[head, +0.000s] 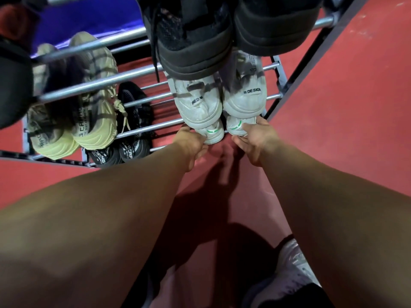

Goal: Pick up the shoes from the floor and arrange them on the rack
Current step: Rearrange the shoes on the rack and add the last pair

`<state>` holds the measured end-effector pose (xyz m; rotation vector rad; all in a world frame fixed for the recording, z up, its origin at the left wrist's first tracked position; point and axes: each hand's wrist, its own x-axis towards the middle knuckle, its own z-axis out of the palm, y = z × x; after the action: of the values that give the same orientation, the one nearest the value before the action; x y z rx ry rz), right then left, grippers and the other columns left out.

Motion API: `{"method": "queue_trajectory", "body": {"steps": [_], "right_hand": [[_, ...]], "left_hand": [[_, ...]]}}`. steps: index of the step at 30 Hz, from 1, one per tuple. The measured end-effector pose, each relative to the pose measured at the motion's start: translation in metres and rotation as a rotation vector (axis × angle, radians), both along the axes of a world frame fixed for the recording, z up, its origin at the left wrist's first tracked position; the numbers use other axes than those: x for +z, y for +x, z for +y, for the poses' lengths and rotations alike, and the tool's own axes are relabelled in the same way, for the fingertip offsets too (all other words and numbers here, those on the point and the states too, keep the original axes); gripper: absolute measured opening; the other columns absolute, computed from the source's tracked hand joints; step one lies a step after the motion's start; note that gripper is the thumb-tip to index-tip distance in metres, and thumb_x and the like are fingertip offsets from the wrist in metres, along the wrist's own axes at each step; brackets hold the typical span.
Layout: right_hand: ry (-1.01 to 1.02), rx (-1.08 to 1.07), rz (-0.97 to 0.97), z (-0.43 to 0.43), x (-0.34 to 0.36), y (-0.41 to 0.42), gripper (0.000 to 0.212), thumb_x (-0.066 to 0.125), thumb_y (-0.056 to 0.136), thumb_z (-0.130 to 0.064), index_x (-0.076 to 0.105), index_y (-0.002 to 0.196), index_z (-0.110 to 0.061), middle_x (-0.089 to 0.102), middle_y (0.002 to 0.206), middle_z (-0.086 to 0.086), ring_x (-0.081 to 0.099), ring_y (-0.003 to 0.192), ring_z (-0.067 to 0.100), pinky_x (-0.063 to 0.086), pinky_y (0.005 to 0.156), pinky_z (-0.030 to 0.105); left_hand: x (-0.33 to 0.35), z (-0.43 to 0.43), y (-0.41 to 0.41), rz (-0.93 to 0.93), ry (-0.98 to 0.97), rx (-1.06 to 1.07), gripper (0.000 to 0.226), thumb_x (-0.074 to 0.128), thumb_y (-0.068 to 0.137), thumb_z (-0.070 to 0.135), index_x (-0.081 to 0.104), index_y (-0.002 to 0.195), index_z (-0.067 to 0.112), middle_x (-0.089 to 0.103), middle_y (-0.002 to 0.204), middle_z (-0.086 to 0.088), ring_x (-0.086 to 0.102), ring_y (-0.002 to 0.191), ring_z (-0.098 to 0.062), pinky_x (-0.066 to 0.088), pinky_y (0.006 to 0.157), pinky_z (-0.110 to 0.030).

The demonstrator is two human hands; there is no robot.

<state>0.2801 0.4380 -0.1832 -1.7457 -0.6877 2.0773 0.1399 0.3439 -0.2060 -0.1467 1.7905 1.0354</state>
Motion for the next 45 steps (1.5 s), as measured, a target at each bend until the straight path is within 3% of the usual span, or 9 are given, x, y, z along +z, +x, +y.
{"method": "queue_trajectory", "body": {"steps": [8,13,18,28,35,37,40,42,45], "right_hand": [[0.01,-0.02,0.015,0.001,-0.005,0.0,0.042,0.062,0.098,-0.008,0.063,0.132,-0.032,0.076,0.116,-0.004,0.077,0.096,0.017,0.063,0.079,0.027],[0.021,-0.047,-0.012,-0.001,-0.006,-0.002,0.041,0.061,0.099,-0.007,0.061,0.132,-0.031,0.075,0.116,-0.002,0.076,0.097,0.018,0.064,0.078,0.028],[0.006,-0.039,-0.042,0.002,0.0,0.0,0.039,0.059,0.1,-0.007,0.062,0.13,-0.032,0.076,0.112,-0.001,0.076,0.099,0.019,0.063,0.084,0.03],[-0.003,0.019,-0.062,-0.002,-0.003,0.002,0.041,0.062,0.099,-0.008,0.063,0.13,-0.035,0.076,0.114,-0.004,0.077,0.091,0.016,0.064,0.081,0.029],[0.078,0.427,-0.333,0.003,0.031,0.012,0.015,0.062,0.097,-0.02,0.059,0.109,-0.028,0.06,0.094,0.003,0.056,0.069,0.021,0.058,0.054,0.031],[0.059,0.501,-0.346,0.009,0.05,0.017,0.016,0.064,0.092,-0.012,0.06,0.106,-0.019,0.057,0.088,0.006,0.055,0.067,0.023,0.06,0.061,0.035],[0.005,0.544,-0.286,0.013,0.09,0.019,0.02,0.059,0.09,0.0,0.062,0.108,-0.008,0.064,0.095,0.008,0.067,0.078,0.022,0.062,0.081,0.038],[-0.07,0.553,-0.14,0.009,0.116,0.019,0.016,0.058,0.091,0.002,0.062,0.105,-0.006,0.069,0.11,0.01,0.071,0.093,0.027,0.059,0.091,0.039],[-0.136,0.476,0.034,0.004,0.131,0.016,0.026,0.069,0.094,-0.023,0.064,0.111,-0.004,0.07,0.124,0.017,0.072,0.102,0.028,0.061,0.082,0.038]], "left_hand": [[0.001,0.002,0.002,-0.004,0.006,-0.01,0.031,0.062,0.095,0.003,0.062,0.126,0.01,0.075,0.107,-0.01,0.073,0.102,-0.026,0.063,0.08,-0.033],[0.001,0.007,0.001,0.022,0.02,-0.024,0.013,0.061,0.096,0.002,0.069,0.1,0.012,0.076,0.108,-0.013,0.071,0.09,-0.022,0.063,0.07,-0.027],[-0.003,0.005,0.003,-0.018,0.012,-0.027,0.032,0.062,0.096,0.005,0.059,0.127,0.011,0.074,0.108,-0.009,0.073,0.101,-0.024,0.063,0.078,-0.031],[-0.003,-0.002,0.003,-0.044,0.013,-0.029,0.042,0.061,0.096,0.007,0.049,0.131,0.027,0.073,0.111,-0.009,0.073,0.104,-0.026,0.062,0.086,-0.038],[0.041,-0.019,0.0,-0.091,-0.008,-0.145,0.035,0.063,0.089,-0.001,0.057,0.118,0.017,0.066,0.095,-0.003,0.06,0.094,-0.025,0.055,0.097,-0.042],[0.073,-0.031,-0.003,-0.193,0.02,-0.219,0.027,0.059,0.088,-0.005,0.062,0.106,0.014,0.064,0.095,-0.005,0.062,0.1,-0.027,0.052,0.103,-0.047],[0.118,-0.044,-0.007,-0.323,0.106,-0.282,0.015,0.065,0.089,0.01,0.067,0.103,0.015,0.065,0.112,-0.008,0.066,0.113,-0.031,0.051,0.105,-0.047],[0.139,-0.045,-0.009,-0.319,0.163,-0.226,0.03,0.072,0.085,0.032,0.069,0.107,0.012,0.067,0.115,-0.013,0.067,0.11,-0.032,0.055,0.099,-0.046],[0.151,-0.033,-0.007,-0.247,0.166,-0.167,0.052,0.067,0.091,0.045,0.065,0.121,0.002,0.071,0.112,-0.017,0.071,0.1,-0.028,0.061,0.082,-0.038]]}}
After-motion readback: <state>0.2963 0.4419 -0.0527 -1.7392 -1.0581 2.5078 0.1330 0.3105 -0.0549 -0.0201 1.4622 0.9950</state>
